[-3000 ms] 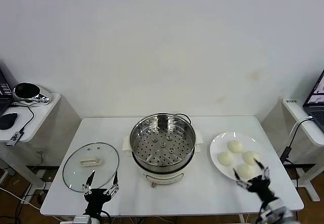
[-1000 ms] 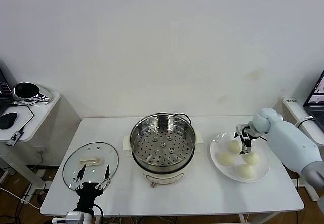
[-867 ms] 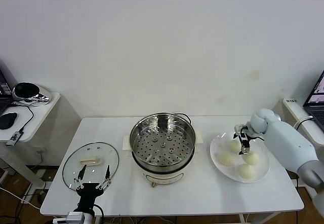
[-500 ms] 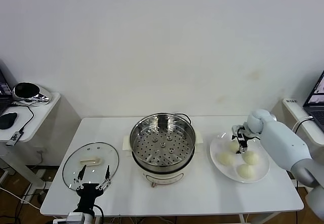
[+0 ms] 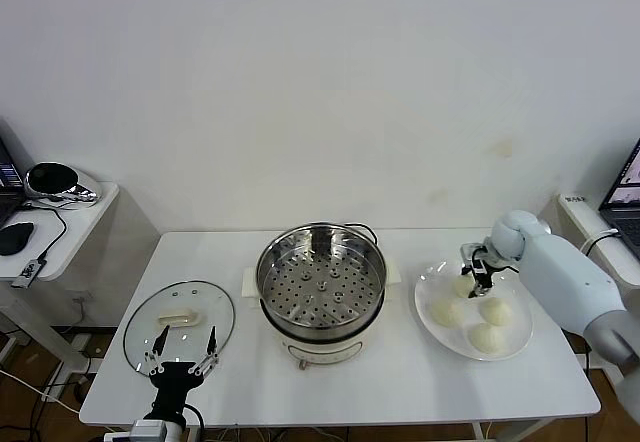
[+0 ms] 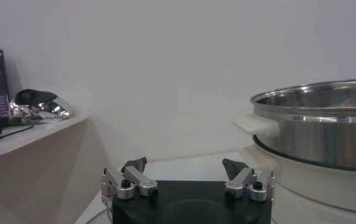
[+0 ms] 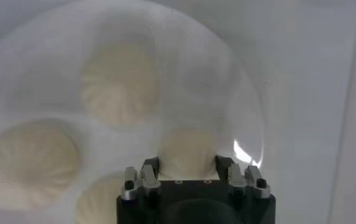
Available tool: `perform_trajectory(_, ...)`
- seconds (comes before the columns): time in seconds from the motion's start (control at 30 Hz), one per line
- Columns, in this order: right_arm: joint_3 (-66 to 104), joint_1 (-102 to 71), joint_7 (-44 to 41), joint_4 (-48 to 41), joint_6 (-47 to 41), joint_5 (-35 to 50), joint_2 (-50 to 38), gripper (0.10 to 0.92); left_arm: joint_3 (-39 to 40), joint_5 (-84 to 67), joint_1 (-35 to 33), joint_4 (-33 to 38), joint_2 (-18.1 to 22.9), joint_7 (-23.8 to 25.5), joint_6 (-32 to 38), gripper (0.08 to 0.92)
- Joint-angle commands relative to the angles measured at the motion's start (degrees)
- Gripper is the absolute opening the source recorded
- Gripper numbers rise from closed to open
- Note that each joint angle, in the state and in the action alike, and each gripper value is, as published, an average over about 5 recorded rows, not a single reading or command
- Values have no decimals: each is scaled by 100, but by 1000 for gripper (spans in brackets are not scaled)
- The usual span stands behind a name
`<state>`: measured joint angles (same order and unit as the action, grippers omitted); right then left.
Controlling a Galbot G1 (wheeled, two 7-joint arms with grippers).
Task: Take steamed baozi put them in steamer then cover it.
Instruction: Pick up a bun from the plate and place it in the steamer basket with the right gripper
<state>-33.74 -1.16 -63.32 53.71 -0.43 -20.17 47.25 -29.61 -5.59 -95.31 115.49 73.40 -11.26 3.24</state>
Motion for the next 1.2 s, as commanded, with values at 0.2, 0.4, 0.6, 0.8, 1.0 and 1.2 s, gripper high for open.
perform_trajectory(0.2, -1285, 1551, -68, 1399, -138, 1529, -1066, 594, 42, -7, 13, 20, -25, 8, 6, 823)
perform_trajectory(0.4, -2444, 2994, -20, 1655, 55, 2642, -750, 595, 57, -56, 75, 11, -80, 5, 15, 823)
perform_trajectory(0.6, -3298, 3788, 154, 1772, 340, 3329, 170, 594, 26, -107, 102, 27, -118, 5, 22, 823)
perform_trajectory(0.8, -3854, 4074, 304, 1524, 852, 3787, 1355, 594, -33, -106, 57, 51, -136, 9, 36, 823)
perform_trajectory(1.0, -4061, 3742, 398, 1217, 1490, 3644, 2315, 596, -80, -99, 33, 60, -99, 2, 48, 823)
perform_trajectory(1.2, -4215, 3360, 531, 751, 2267, 2921, 2858, 602, -158, -99, -9, 67, -67, -2, 71, 823)
